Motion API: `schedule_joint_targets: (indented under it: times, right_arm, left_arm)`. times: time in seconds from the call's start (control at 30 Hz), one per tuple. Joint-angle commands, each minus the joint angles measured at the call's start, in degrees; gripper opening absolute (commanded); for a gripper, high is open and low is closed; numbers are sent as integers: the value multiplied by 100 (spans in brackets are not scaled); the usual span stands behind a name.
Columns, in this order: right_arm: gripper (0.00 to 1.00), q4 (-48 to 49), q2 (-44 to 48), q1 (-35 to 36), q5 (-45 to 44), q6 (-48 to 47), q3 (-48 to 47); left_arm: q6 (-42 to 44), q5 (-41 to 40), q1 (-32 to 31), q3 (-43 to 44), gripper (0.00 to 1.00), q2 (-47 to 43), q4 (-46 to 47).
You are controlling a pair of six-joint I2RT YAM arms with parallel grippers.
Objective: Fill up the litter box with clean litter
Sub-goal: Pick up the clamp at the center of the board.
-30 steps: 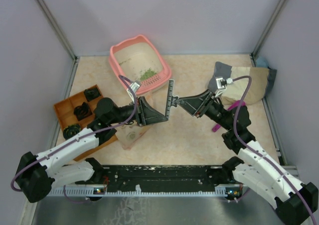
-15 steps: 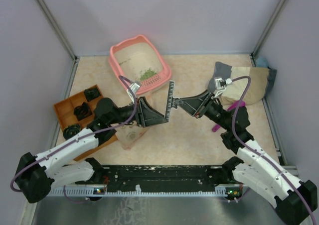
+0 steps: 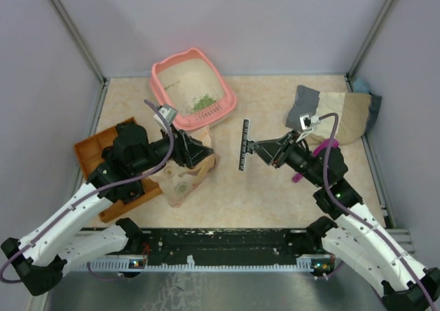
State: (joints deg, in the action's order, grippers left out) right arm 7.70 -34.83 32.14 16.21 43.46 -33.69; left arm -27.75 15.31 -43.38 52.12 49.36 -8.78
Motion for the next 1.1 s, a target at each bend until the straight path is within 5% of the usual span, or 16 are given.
schedule_joint_targets:
  times: [0.0,0.23,0.67,0.8,0.93,1.07]
  right_arm:
    - [0,-514,70,56,-184,-672,-533]
    - [0,1579,-80,55,510,1143,-49]
    - [0,2556,-588,107,579,2035,47]
    - [0,2586,-616,117,601,2061,108]
    - [15,2426,-537,117,689,1859,144]
    - [35,2493,-389,117,734,1804,343]
  left_arm:
    - [931,-397,5,431,65,225,-1290]
    - [-870,2164,5,-497,67,308,1930]
    - [-2180,2757,-4,-815,61,1198,3909]
    - [-2277,2750,-4,-803,38,1306,4082]
    - [-2403,2603,-4,-856,5,1316,4116]
    - [-2590,2582,-4,-925,0,1289,4363]
